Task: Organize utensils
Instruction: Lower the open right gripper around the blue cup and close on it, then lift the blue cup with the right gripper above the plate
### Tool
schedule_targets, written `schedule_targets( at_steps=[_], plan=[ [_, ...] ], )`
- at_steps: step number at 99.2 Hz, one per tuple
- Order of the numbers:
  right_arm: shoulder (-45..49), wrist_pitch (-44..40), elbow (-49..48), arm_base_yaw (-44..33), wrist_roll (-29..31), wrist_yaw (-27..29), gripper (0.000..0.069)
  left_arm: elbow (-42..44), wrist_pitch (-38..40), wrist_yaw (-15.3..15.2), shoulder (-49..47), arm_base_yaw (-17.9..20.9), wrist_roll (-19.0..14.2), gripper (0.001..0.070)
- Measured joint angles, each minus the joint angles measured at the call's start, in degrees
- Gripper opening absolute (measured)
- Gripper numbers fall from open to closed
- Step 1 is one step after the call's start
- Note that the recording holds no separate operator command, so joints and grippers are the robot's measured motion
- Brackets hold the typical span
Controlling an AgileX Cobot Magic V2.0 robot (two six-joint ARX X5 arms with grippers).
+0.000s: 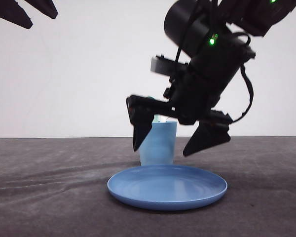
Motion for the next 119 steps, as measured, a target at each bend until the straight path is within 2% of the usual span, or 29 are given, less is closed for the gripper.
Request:
schedule_targets(
  at_steps=[43,92,119],
  plan=[
    [0.85,1.49,2.51,-0.87,-0.02,0.33,0.0679,0.0,0.04,0.0,0.0,0.0,0.0,0.0274],
    [5.29,-0.57,7.54,-1.51,-0.17,-1.36,0.0678,0.0,0.48,0.0,-0.02,0.0,0.07,0.0274],
    [5.29,-0.72,7.56,-1.55,-0.85,-1.14,0.0533,0.0,0.48,0.0,-0.02,0.0,0.22,0.0274]
  ],
)
